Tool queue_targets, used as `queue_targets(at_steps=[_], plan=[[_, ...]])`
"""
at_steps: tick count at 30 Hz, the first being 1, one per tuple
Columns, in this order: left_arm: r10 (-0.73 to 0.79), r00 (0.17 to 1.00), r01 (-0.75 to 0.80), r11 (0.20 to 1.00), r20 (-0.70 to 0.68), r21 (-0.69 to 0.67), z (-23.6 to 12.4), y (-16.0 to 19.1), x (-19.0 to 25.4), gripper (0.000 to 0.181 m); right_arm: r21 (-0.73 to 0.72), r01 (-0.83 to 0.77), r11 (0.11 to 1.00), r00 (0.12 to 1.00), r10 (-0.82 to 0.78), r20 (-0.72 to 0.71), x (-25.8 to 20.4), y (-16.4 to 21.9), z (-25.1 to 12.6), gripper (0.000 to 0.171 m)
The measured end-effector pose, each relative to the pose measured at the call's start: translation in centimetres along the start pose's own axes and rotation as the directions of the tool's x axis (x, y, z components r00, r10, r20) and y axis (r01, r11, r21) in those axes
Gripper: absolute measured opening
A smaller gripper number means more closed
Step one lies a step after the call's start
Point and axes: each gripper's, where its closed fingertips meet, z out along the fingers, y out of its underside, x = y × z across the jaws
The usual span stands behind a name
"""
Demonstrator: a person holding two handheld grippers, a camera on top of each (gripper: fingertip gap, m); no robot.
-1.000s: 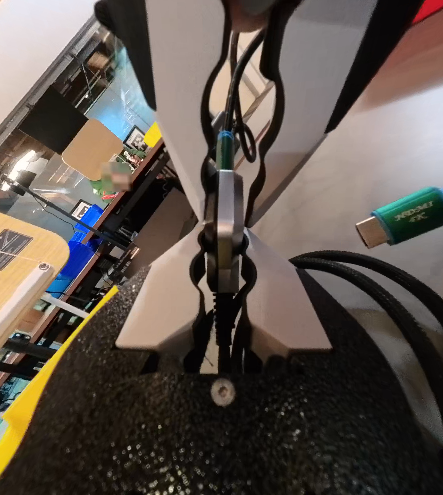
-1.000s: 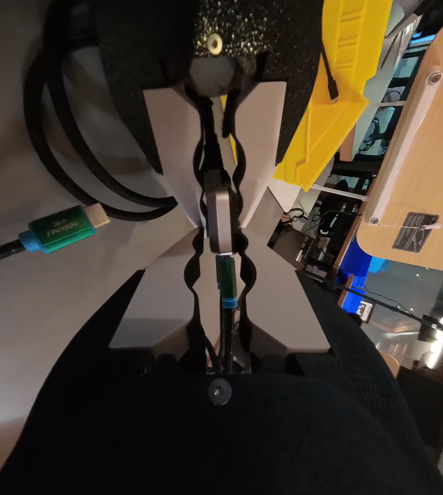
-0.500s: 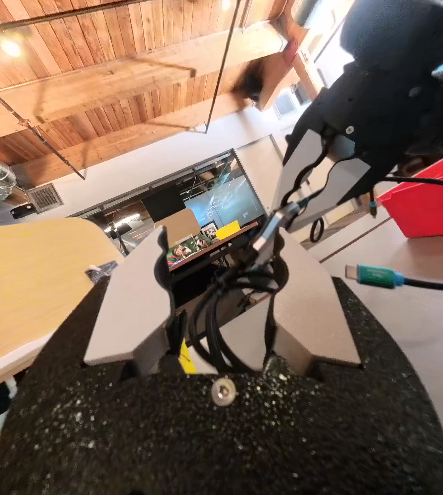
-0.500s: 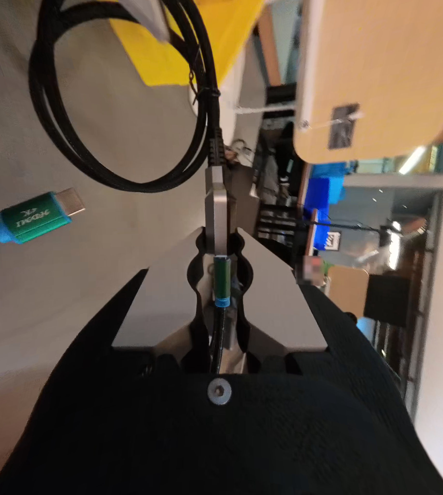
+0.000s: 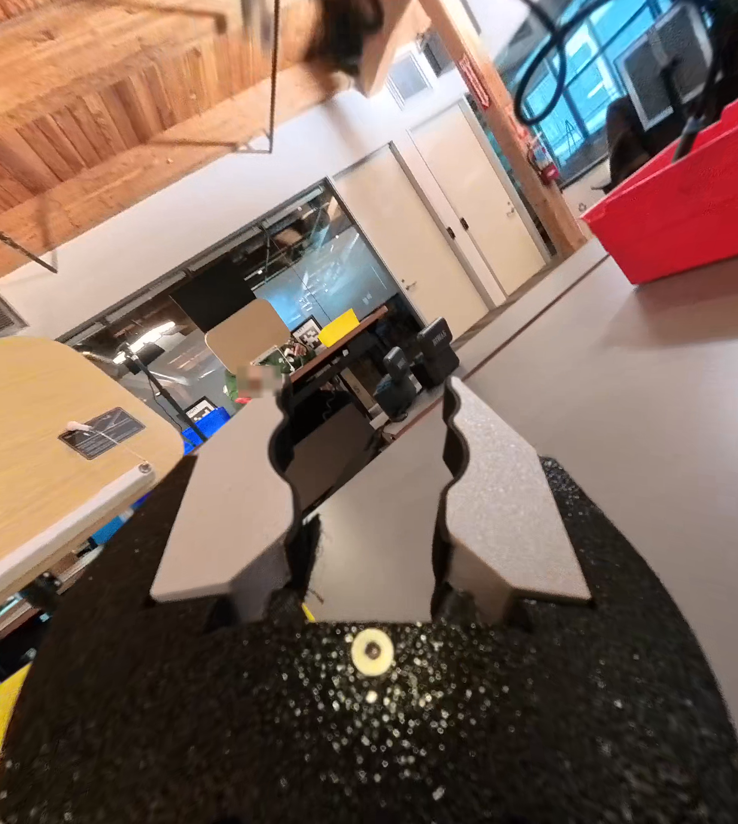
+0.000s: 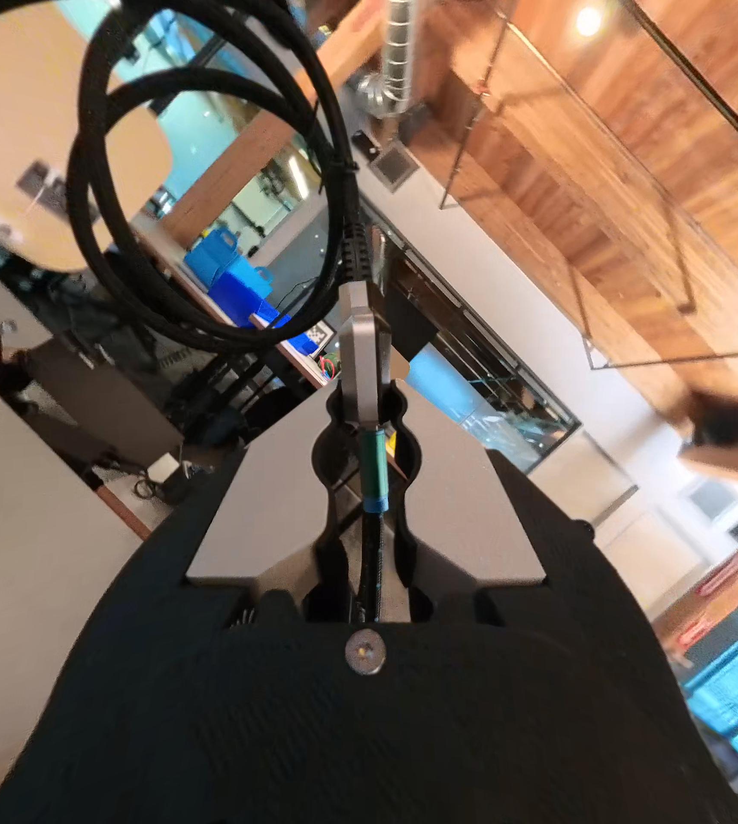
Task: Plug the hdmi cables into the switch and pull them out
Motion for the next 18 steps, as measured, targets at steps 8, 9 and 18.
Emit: queue_targets(at_steps=[8,9,18], plan=[[-0.008,0.999,0.008,1.0,-0.037,-0.009,0.2,0.3,0.7,0.061,-0.084,0.153,0.985,0.988,-0.15,0.039,8.1,1.4,-2.7,0.017],[-0.002,0.999,0.002,1.0,-0.039,-0.008,0.2,0.2,0.8,0.06,-0.113,0.236,0.965,0.971,-0.232,0.047,9.3,1.8,-2.8,0.017],[0.066,0.995,-0.065,0.998,-0.08,0.005,0.2,-0.2,2.1,0.055,-0.195,0.97,0.145,0.214,-0.889,0.405,17.8,8.8,-3.8,0.017]])
